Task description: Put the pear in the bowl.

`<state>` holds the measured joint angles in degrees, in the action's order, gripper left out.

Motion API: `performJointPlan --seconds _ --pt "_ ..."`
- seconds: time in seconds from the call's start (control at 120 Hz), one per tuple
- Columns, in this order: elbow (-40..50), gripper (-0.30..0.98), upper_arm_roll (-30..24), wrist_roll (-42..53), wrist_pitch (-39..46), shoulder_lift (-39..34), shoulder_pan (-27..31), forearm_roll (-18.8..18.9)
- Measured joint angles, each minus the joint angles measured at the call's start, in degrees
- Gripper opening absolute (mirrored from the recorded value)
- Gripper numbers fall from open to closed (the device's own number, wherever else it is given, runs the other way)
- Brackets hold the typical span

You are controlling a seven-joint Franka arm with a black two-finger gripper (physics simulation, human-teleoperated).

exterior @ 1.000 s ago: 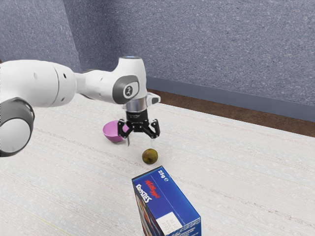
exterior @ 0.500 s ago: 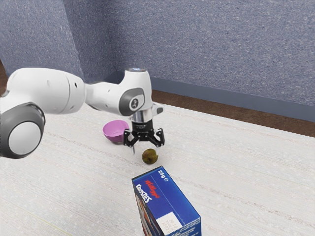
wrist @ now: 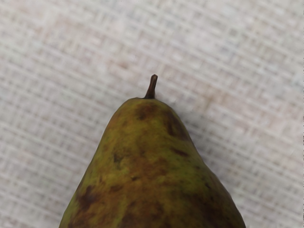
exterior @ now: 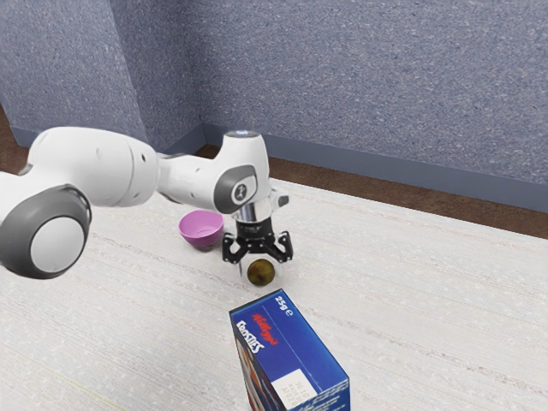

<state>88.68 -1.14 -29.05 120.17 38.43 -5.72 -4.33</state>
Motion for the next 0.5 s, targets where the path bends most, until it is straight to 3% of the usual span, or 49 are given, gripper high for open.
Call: performJointPlan --seconds 0.308,0.5 --pt "-0.16 0.68 0.00 0.26 1.15 0.80 0.02 -0.02" --pt "-0.15 0.54 0.00 1.44 1.85 0.82 0.15 -0.77"
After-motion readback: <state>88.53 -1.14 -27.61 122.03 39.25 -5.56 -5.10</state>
